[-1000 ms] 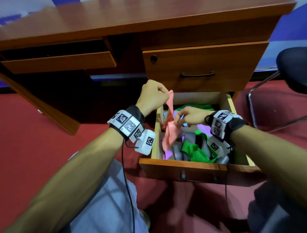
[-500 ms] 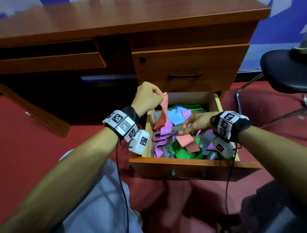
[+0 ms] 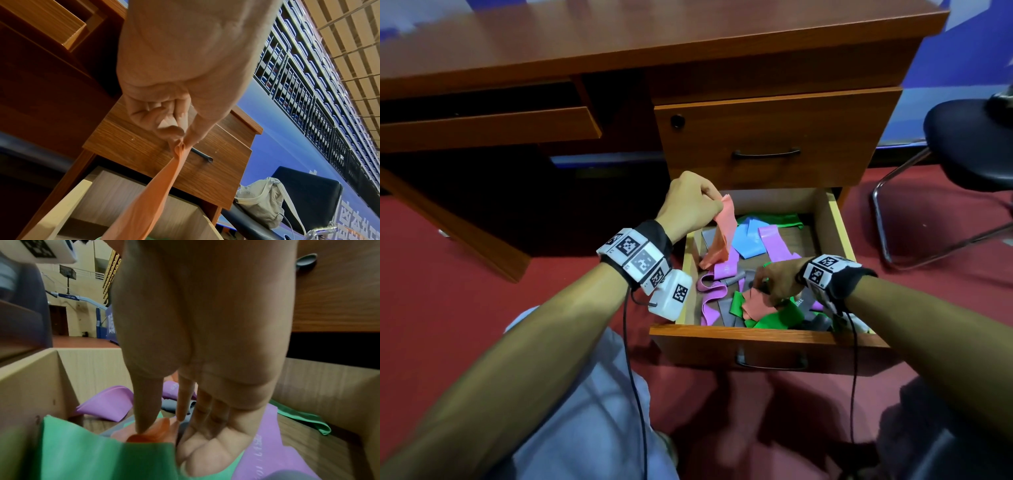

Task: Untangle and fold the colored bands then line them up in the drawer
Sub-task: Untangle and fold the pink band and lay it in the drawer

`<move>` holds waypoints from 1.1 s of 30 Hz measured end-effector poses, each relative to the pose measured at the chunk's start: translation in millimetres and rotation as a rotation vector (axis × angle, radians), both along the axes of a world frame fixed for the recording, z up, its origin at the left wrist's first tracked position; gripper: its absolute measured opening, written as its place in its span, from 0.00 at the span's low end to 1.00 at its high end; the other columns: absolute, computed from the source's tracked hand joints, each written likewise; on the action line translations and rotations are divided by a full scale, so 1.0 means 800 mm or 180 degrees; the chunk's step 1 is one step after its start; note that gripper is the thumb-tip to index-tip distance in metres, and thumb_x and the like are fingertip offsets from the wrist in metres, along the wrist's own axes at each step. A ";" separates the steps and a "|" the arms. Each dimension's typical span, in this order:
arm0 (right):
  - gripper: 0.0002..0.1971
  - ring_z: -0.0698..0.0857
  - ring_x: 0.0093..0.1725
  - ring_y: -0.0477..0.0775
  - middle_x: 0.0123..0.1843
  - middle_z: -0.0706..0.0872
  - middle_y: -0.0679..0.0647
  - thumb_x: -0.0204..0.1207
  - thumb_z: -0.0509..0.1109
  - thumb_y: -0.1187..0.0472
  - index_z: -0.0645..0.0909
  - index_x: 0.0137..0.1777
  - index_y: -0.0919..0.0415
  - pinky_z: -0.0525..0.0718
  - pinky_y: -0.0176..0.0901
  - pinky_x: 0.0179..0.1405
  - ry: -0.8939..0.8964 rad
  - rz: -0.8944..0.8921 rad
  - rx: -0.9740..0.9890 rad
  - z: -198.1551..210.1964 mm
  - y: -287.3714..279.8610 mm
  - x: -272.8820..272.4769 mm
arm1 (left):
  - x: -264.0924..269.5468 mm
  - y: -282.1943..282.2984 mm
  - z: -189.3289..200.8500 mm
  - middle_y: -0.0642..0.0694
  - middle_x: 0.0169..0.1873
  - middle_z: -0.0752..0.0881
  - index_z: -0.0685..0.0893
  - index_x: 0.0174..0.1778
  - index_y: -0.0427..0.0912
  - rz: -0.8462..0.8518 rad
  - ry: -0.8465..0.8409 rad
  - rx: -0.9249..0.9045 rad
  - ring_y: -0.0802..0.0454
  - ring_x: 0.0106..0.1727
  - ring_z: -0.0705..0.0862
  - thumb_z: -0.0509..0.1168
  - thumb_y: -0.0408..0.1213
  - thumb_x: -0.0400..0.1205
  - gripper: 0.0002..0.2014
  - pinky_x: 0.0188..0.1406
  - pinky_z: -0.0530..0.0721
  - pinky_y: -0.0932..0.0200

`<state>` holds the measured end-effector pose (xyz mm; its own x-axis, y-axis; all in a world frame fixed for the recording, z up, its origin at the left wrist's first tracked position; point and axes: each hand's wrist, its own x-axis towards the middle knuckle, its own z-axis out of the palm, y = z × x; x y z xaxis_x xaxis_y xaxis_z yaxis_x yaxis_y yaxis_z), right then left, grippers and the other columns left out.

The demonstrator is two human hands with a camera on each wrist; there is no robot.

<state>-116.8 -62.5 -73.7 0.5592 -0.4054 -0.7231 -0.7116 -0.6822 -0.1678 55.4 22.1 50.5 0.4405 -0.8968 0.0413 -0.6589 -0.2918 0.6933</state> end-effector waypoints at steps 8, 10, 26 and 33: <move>0.12 0.84 0.51 0.53 0.54 0.88 0.48 0.79 0.68 0.58 0.88 0.59 0.52 0.81 0.42 0.49 -0.0072 0.0302 -0.0151 -0.013 0.004 0.009 | 0.003 0.005 0.002 0.51 0.35 0.89 0.95 0.39 0.42 -0.0052 -0.0005 0.0031 0.59 0.39 0.85 0.73 0.29 0.79 0.07 0.32 0.78 0.67; 0.09 0.82 0.46 0.55 0.48 0.86 0.52 0.81 0.67 0.54 0.88 0.50 0.54 0.81 0.45 0.45 -0.0146 0.0250 -0.0285 -0.014 0.003 0.012 | 0.003 0.006 0.002 0.50 0.36 0.90 0.95 0.39 0.41 -0.0059 -0.0006 0.0038 0.59 0.40 0.86 0.72 0.28 0.79 0.07 0.32 0.79 0.67; 0.23 0.83 0.46 0.51 0.48 0.88 0.51 0.69 0.81 0.59 0.85 0.65 0.57 0.80 0.37 0.43 -0.0696 0.0006 -0.0547 -0.003 -0.012 0.010 | -0.002 0.006 0.008 0.50 0.37 0.89 0.95 0.41 0.41 -0.0069 -0.0039 0.0039 0.61 0.38 0.83 0.71 0.27 0.79 0.08 0.28 0.74 0.72; 0.11 0.89 0.46 0.58 0.47 0.90 0.52 0.69 0.74 0.65 0.90 0.49 0.52 0.87 0.47 0.43 -0.1062 -0.0036 -0.1156 0.033 -0.031 -0.008 | -0.001 0.004 0.005 0.50 0.37 0.88 0.95 0.41 0.41 -0.0081 -0.0102 0.0043 0.60 0.39 0.84 0.72 0.27 0.79 0.07 0.29 0.74 0.72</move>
